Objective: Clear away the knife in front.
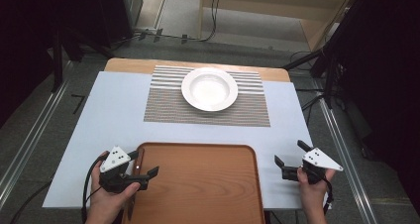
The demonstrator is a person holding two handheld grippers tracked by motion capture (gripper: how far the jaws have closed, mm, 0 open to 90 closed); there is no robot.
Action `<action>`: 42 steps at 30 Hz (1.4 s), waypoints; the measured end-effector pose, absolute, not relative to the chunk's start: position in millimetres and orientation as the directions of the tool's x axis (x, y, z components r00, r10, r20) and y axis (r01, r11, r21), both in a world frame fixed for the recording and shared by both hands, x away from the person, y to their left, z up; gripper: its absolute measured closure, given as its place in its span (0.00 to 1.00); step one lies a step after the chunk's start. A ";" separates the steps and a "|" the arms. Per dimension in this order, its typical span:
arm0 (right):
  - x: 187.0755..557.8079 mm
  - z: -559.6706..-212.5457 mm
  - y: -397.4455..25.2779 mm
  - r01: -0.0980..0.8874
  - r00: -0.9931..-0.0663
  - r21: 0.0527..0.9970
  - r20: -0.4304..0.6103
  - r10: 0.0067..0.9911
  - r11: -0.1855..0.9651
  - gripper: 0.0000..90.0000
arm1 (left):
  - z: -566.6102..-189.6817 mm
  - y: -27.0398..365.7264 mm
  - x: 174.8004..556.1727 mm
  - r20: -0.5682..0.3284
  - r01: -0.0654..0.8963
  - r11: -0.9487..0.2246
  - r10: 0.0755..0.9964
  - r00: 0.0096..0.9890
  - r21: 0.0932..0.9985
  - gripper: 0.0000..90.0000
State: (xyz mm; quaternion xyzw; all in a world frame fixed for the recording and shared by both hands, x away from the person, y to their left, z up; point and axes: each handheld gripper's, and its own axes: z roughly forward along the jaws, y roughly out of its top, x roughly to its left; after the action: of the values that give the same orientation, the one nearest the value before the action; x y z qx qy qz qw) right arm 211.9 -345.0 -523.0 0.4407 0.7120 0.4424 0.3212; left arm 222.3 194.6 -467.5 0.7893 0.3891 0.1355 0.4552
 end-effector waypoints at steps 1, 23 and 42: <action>212.0 -523.0 -345.1 0.342 -0.405 0.913 -0.069 0.912 0.221 0.00 | -466.8 194.8 222.9 -0.140 0.484 -0.283 0.732 0.667 0.828 0.05; 211.9 -523.0 -345.1 0.344 -0.404 0.913 -0.067 0.912 0.219 0.00 | -453.1 222.9 238.3 -0.085 0.414 -0.234 0.779 0.621 0.880 0.00; 212.0 -523.0 -345.9 0.343 -0.402 0.915 -0.062 0.914 0.213 0.00 | -451.8 255.0 250.4 -0.052 0.389 -0.218 0.815 0.578 0.895 0.00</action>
State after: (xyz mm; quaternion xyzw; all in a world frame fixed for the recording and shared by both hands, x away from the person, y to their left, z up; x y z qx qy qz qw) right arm 212.0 -345.9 -523.0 0.4427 0.7094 0.4446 0.3210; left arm 250.4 255.0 -451.8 0.7481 0.4022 0.2223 0.4787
